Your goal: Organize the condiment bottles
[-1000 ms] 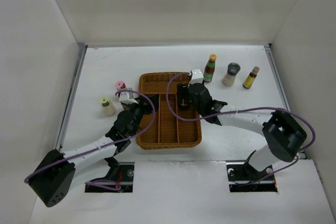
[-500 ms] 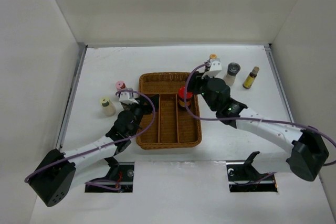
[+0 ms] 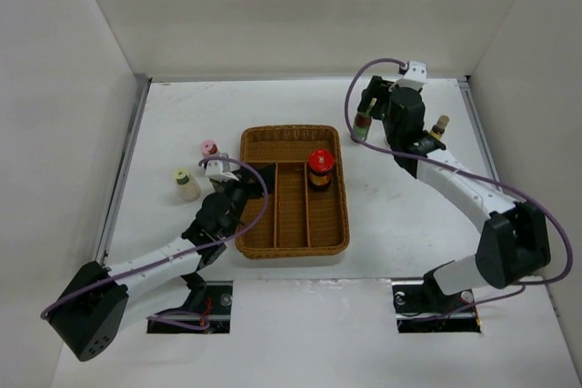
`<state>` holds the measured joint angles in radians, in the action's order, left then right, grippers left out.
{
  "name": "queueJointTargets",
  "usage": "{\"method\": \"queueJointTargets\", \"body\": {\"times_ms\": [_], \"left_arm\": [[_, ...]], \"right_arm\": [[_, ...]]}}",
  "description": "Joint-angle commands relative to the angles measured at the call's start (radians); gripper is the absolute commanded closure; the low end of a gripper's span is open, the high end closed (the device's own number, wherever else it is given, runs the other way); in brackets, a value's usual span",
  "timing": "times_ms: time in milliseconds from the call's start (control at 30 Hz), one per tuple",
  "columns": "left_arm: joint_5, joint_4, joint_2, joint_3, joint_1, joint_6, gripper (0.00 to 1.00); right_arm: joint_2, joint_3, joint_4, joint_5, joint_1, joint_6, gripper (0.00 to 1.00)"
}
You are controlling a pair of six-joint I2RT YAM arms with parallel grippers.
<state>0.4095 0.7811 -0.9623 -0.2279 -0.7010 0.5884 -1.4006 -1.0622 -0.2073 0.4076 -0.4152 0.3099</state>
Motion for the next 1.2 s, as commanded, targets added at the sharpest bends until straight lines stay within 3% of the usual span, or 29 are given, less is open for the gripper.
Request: {"method": "queueJointTargets", "body": {"times_ms": [0,267,467,900,1167], "left_arm": [[-0.011,0.043,0.028,0.012,-0.004,0.011,0.31],[-0.009,0.018,0.197,0.038,0.015,0.014,0.3],[-0.015,0.024,0.134,0.038,0.022,0.03,0.31],[-0.02,0.035,0.097,0.038,0.039,0.045,0.31],[-0.028,0.05,0.063,0.035,0.044,0.053,0.31]], "right_arm": [[-0.066,-0.087,0.028,-0.055,0.019,-0.041,0.21],[-0.224,-0.189,0.046,-0.105,0.049,-0.048,0.21],[-0.281,-0.226,0.059,-0.09,0.052,-0.049,0.28],[-0.331,-0.24,0.036,-0.052,0.065,-0.058,0.61],[-0.207,-0.196,-0.05,-0.009,0.034,-0.124,0.68]]}}
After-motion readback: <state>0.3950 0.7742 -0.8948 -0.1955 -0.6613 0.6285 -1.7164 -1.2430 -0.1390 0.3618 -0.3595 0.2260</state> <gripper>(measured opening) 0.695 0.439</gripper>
